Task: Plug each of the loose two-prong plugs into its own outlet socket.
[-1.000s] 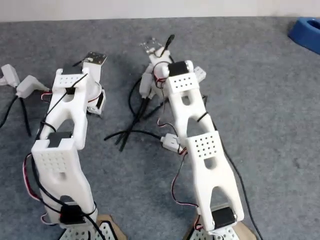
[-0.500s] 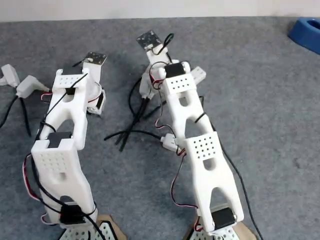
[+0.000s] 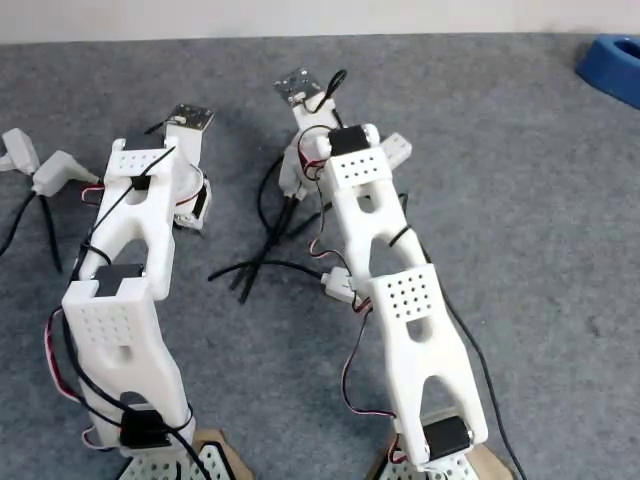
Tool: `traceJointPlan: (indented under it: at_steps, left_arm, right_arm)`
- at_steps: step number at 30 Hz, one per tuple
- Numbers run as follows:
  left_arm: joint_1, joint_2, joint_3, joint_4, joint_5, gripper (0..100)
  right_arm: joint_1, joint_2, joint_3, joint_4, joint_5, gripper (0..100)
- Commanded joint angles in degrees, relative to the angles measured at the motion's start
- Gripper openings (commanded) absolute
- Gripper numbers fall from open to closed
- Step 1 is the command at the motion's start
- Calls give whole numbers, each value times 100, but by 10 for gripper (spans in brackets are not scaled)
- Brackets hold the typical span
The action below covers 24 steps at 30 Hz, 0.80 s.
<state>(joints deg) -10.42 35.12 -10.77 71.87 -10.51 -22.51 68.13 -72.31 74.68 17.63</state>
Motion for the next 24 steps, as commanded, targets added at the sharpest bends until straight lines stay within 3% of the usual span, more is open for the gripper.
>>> traceJointPlan:
  at_steps: [1, 24]
  left_arm:
    - [-66, 22, 13, -123, 26, 158]
    - [-66, 13, 13, -123, 26, 158]
  right_arm:
    - [-92, -92, 92, 171, -26, 181]
    - [690, -84, 101, -171, -26, 181]
